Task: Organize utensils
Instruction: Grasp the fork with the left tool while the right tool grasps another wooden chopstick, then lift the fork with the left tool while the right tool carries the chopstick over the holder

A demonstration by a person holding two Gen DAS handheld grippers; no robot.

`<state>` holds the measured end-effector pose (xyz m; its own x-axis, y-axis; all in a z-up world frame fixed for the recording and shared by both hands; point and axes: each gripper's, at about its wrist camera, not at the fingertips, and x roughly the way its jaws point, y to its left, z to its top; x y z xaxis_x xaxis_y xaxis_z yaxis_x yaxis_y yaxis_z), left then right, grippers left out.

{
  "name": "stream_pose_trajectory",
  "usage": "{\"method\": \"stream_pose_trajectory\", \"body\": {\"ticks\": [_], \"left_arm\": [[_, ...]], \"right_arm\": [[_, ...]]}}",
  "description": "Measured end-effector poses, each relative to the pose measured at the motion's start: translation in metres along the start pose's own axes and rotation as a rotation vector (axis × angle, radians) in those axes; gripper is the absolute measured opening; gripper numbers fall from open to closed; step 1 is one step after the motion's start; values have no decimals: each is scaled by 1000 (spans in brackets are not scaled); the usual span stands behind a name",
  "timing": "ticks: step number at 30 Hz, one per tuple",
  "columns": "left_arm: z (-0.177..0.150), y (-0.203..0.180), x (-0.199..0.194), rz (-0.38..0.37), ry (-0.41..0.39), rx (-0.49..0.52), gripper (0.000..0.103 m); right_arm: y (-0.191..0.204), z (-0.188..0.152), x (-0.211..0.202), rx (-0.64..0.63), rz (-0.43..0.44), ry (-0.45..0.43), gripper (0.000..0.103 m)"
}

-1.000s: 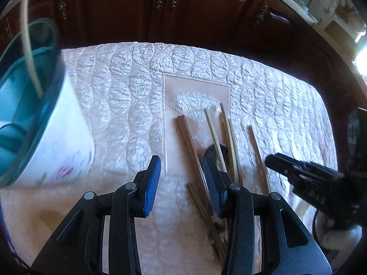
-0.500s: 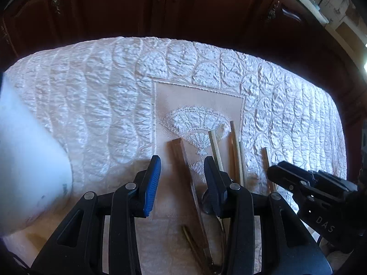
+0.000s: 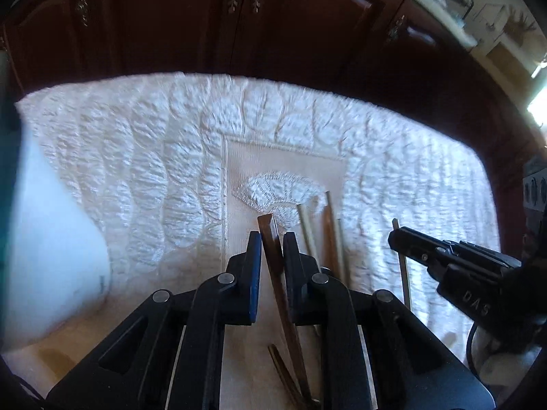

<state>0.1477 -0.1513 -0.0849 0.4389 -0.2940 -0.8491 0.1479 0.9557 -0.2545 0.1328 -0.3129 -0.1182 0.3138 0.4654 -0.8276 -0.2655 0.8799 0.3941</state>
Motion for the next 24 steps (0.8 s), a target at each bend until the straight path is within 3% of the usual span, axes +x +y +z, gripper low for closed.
{"method": "stream_pose_trajectory", "body": {"ticks": [14, 24], "left_arm": [[-35, -13, -127, -114, -148, 89, 11], [-65, -24, -192, -159, -219, 158, 10]], "right_arm": [[33, -37, -131, -90, 44, -222, 5], [52, -60, -186, -134, 31, -312, 5]]}}
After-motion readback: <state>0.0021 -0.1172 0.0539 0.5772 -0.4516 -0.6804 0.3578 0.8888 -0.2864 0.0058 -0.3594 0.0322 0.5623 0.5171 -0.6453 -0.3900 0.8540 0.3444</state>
